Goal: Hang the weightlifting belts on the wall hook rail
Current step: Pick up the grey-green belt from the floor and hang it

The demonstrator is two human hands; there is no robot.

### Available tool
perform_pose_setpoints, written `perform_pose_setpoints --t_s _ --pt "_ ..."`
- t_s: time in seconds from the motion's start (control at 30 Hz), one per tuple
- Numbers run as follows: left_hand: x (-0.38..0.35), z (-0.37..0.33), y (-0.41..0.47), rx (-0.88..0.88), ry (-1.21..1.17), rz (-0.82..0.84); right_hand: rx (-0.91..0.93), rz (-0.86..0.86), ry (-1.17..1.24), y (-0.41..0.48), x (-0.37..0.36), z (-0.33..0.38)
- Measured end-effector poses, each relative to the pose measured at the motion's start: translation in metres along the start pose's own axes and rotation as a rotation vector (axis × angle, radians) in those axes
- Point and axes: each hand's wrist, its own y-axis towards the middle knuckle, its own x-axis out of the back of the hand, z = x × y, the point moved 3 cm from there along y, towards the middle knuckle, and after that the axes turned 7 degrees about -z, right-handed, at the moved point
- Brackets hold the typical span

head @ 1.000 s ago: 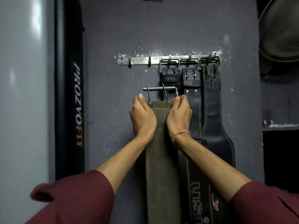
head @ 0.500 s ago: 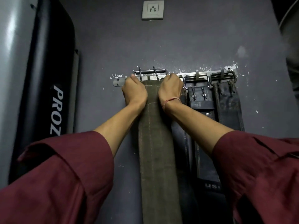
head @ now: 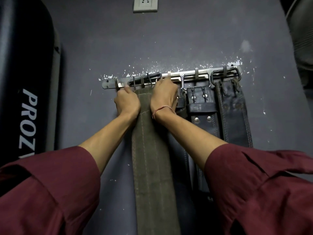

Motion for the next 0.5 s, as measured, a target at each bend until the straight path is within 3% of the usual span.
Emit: perform_pose_setpoints --t_s 0.17,0.33,0.5 --pt "0.005 0.004 -0.008 -0.047 0.003 0.010 -0.009 -0.006 -0.006 -0.012 0.001 -0.004" --pt "0.037 0.031 -0.045 -0.066 0.009 0.128 -0.114 0.247 0.282 -0.039 0.030 -0.005" --pt "0.079 0.060 -0.092 -0.172 -0.023 0.259 0.021 0.383 0.260 -0.095 0.062 -0.011"
